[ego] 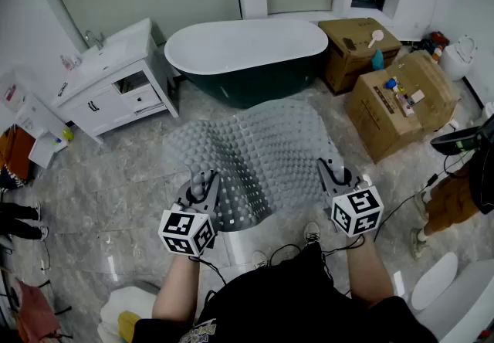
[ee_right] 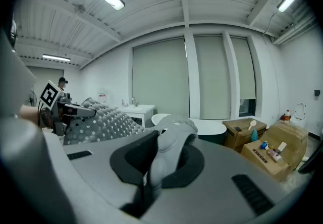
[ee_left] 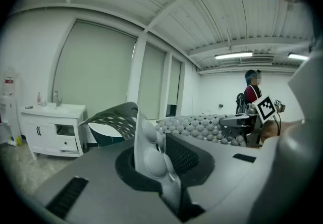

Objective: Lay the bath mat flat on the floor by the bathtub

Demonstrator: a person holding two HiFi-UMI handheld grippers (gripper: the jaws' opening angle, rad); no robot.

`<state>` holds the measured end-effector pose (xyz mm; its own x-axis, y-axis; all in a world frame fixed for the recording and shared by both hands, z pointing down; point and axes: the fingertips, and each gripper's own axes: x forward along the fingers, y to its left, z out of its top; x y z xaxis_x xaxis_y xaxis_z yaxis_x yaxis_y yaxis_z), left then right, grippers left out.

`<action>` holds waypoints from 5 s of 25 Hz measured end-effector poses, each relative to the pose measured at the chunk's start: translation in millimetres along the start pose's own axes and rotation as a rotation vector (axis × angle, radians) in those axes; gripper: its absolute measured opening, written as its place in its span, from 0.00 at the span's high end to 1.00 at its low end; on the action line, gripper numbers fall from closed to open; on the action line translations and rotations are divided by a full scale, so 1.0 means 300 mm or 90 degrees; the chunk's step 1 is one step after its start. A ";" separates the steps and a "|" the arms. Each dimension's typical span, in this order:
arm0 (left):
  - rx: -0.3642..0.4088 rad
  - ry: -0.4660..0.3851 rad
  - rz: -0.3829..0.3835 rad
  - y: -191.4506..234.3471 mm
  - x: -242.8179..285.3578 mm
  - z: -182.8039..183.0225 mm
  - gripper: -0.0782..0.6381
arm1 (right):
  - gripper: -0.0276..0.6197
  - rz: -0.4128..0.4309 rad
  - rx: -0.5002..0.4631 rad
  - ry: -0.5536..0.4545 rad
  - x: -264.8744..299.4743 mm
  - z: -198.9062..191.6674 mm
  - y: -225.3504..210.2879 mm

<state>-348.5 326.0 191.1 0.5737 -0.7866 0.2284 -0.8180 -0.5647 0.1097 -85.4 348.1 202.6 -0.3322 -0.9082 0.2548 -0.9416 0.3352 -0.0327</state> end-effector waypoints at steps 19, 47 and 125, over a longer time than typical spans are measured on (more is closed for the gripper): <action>-0.011 0.020 -0.010 -0.077 0.113 -0.001 0.81 | 0.91 0.003 0.023 0.008 0.000 -0.013 -0.123; -0.044 0.035 0.038 -0.389 0.616 -0.009 0.81 | 0.91 0.058 0.010 0.041 0.094 -0.048 -0.735; -0.044 0.008 0.072 0.494 1.589 0.367 0.81 | 0.91 0.066 -0.011 0.031 1.347 0.367 -1.116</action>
<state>-191.6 -160.2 209.6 0.4777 -0.8406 0.2555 -0.8785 -0.4541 0.1484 89.6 -158.8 210.2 -0.4237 -0.8554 0.2979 -0.9013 0.4310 -0.0443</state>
